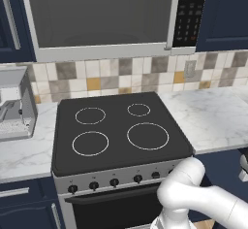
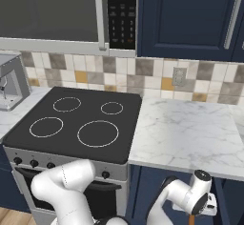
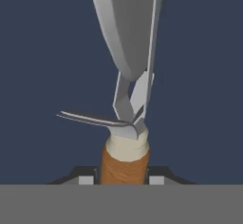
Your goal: Take the pizza cutter from the drawer on the right and place it on the dining counter for cutting.
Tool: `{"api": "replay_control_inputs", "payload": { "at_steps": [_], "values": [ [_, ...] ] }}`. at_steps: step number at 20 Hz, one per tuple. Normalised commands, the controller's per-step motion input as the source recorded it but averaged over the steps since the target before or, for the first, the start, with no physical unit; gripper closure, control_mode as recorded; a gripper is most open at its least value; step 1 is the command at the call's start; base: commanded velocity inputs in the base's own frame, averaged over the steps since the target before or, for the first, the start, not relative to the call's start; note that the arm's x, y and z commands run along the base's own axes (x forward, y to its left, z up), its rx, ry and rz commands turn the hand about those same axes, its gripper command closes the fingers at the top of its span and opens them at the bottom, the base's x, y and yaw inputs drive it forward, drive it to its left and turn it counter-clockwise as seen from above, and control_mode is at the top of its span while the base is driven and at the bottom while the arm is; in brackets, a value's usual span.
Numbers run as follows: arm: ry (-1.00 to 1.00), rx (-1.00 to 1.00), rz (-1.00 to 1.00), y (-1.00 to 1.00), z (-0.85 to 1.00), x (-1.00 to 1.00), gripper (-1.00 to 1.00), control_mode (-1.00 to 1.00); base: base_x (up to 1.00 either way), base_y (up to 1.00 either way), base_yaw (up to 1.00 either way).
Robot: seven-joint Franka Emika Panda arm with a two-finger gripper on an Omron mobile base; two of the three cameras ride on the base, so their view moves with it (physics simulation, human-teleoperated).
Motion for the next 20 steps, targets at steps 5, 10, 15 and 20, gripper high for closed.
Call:
{"api": "replay_control_inputs", "payload": {
  "at_steps": [5,10,15,20],
  "values": [
    [0.00,0.00,0.00,0.00,0.00,0.00,1.00,-1.00,0.00,0.00,0.00],
    [0.00,0.00,0.00,0.00,0.00,0.00,1.00,-1.00,0.00,0.00,0.00],
    [0.00,0.00,0.00,-0.09,0.19,-0.01,1.00,-1.00,0.00,0.00,0.00],
    [0.00,0.00,0.00,-0.28,0.43,-0.16,1.00,-1.00,0.00,0.00,0.00]
  ]
}}
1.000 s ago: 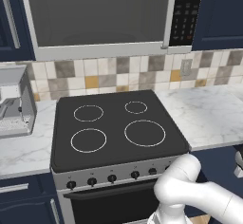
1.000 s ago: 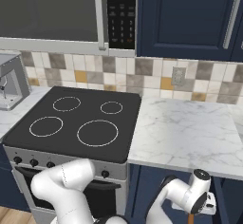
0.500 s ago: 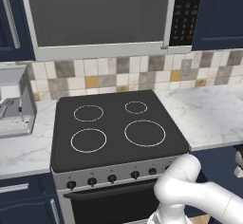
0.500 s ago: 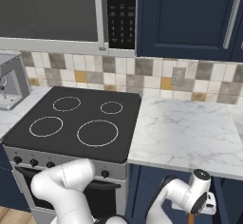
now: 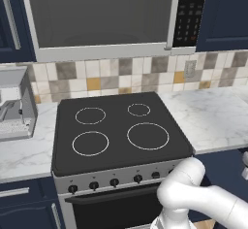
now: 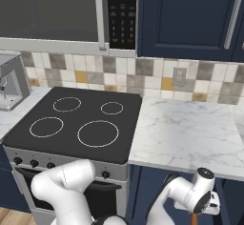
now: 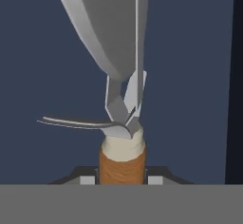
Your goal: Take the pizza cutter from the drawer on the right and place it on the dining counter for cutting.
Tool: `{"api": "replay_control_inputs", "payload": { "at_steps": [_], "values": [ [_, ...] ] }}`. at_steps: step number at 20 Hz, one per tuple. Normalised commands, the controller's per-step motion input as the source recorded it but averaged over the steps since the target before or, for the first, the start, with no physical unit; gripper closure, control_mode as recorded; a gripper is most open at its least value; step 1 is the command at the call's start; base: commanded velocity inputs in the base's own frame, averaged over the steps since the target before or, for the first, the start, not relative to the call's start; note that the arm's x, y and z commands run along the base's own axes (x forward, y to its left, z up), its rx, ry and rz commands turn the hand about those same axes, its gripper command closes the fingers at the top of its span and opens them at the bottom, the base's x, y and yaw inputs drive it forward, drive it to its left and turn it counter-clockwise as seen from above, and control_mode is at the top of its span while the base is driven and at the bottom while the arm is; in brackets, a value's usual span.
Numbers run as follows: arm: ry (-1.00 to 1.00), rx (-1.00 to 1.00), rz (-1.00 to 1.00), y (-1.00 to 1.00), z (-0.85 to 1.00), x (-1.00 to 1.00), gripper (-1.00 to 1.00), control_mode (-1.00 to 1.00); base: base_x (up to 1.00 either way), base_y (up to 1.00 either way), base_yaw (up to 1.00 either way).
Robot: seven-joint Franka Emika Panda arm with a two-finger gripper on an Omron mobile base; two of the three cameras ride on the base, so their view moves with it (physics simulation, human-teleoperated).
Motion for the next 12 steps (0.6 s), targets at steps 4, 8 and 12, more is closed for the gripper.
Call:
{"api": "replay_control_inputs", "payload": {
  "at_steps": [4,8,12],
  "values": [
    [0.00,0.00,0.00,-0.07,0.46,-0.31,1.00,-1.00,0.00,0.00,0.00],
    [0.00,0.00,0.00,0.00,0.63,-0.27,1.00,-1.00,0.00,0.00,0.00],
    [0.03,0.00,0.00,0.00,0.49,-0.41,1.00,-1.00,0.00,0.00,0.00]
  ]
}}
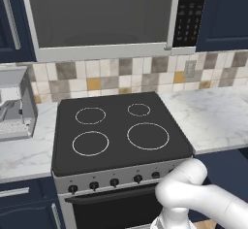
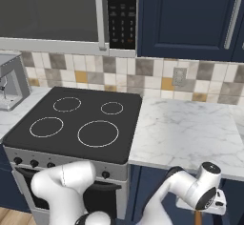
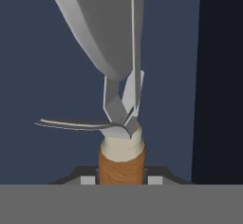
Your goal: Take the pizza cutter from the drawer on the right and place it on the dining counter for cutting.
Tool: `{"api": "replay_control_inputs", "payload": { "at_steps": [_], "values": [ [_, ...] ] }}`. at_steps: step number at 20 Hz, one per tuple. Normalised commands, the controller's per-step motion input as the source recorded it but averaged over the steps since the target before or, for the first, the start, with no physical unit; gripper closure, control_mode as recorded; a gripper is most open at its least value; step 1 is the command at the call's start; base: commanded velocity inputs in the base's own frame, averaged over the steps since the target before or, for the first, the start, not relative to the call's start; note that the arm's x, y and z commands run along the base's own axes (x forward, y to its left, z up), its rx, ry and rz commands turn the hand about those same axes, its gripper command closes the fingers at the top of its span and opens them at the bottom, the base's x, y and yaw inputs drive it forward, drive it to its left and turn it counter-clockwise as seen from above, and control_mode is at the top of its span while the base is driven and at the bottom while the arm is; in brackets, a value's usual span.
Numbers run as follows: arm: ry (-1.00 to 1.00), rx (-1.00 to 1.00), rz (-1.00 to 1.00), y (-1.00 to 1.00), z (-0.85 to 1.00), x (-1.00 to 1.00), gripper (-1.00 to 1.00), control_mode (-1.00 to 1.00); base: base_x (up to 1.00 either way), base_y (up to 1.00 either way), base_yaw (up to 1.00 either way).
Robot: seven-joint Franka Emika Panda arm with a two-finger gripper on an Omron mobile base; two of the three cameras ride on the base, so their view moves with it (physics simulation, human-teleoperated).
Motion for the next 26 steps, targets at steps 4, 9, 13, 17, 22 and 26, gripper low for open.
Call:
{"api": "replay_control_inputs", "payload": {
  "at_steps": [4,9,13,17,22,26],
  "values": [
    [0.10,0.00,0.00,0.00,0.18,-0.34,1.00,-1.00,0.00,0.00,0.00],
    [0.08,0.00,0.00,0.00,0.13,-0.29,1.00,-1.00,0.00,0.00,0.00],
    [0.00,0.00,0.00,0.00,0.54,-0.20,1.00,-1.00,0.00,0.00,0.00],
    [0.00,0.01,0.00,0.00,0.72,-0.08,1.00,-1.00,0.00,0.00,0.00],
    [0.00,0.05,0.00,0.03,0.67,-0.01,1.00,-1.00,0.00,0.00,0.00],
    [0.00,0.06,0.00,0.19,0.60,0.00,1.00,-1.00,0.00,0.00,0.00]
  ]
}}
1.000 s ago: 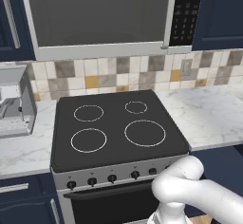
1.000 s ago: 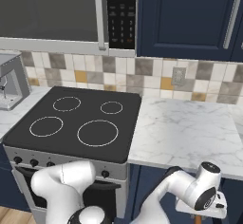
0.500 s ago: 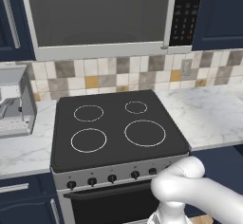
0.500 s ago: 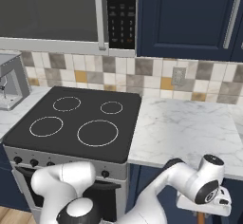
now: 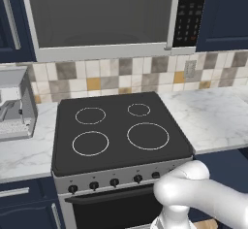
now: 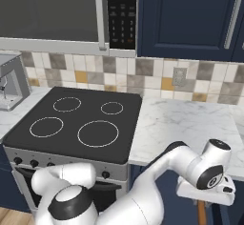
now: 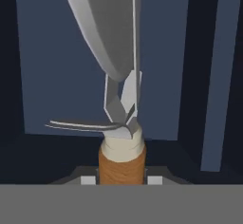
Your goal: Take the pizza cutter from the drawer on the right and place it on the dining counter for cutting.
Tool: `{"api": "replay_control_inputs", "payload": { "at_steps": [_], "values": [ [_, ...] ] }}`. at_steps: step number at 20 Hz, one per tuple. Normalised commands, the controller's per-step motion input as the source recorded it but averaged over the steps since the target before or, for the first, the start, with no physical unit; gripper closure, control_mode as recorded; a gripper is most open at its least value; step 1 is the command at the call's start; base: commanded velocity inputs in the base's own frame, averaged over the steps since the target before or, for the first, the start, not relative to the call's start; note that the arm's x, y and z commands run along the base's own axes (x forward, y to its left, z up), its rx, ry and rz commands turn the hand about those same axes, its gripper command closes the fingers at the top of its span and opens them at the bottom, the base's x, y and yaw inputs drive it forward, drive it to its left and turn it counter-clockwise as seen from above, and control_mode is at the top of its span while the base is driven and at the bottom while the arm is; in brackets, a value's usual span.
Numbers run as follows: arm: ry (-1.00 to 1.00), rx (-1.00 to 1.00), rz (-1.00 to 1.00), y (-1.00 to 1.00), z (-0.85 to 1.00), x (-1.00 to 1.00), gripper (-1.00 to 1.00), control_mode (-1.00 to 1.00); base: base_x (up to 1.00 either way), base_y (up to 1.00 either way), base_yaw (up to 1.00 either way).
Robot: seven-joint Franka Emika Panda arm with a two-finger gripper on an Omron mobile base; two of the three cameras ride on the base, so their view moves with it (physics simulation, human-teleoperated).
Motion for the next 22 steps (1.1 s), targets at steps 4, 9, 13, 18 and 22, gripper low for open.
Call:
{"api": "replay_control_inputs", "payload": {
  "at_steps": [4,9,13,18,22],
  "values": [
    [0.06,0.01,0.00,0.40,0.56,-0.01,1.00,-1.00,0.00,0.00,0.00],
    [0.18,0.00,0.00,0.52,0.54,-0.13,1.00,-1.00,0.00,0.00,0.00],
    [0.11,0.00,0.00,0.78,0.54,0.00,1.00,-1.00,0.00,0.00,0.00],
    [0.00,0.00,0.00,0.74,0.48,0.00,1.00,-1.00,0.00,0.00,0.00],
    [0.01,0.00,0.00,0.69,0.39,0.00,1.00,-1.00,0.00,0.00,0.00]
  ]
}}
